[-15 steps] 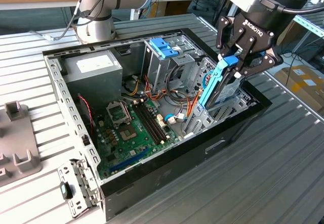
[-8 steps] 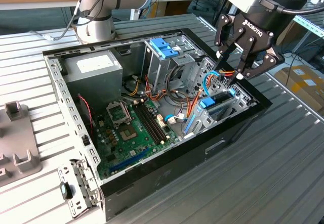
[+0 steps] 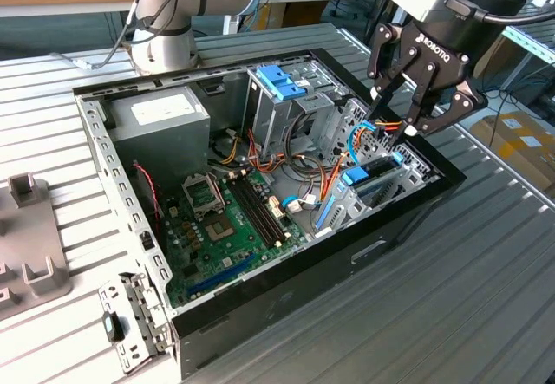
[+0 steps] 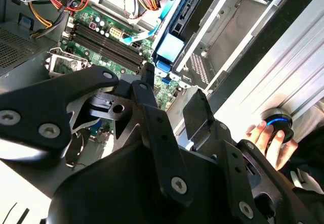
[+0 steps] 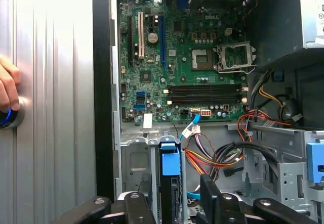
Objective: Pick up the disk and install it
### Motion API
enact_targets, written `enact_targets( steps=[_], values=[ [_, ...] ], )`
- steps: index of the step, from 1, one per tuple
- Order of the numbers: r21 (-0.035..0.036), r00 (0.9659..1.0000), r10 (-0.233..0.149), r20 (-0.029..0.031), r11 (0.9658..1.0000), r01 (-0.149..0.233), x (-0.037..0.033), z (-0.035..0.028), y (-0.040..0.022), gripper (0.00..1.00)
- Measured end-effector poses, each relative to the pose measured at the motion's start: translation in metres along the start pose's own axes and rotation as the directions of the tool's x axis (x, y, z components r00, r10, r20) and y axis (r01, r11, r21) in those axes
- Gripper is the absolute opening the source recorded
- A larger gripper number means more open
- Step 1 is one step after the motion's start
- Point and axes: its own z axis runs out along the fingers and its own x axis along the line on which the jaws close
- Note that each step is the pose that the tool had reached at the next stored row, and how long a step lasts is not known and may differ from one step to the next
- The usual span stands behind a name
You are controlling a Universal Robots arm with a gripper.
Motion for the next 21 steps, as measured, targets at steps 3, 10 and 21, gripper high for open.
enact_targets(
  steps=[3, 10, 21],
  values=[
    [-0.0001, 1.0, 0.0, 0.0038, 1.0, 0.0, 0.0, -0.0001, 0.0, 0.42],
    [-0.0003, 1.0, 0.0, 0.0095, 1.0, 0.0, 0.0, 0.0, 0.0, 0.12],
    [-0.0004, 0.9999, -0.001, 0.0121, 1.0, 0.001, 0.0002, -0.0002, -0.0063, 0.11]
  ],
)
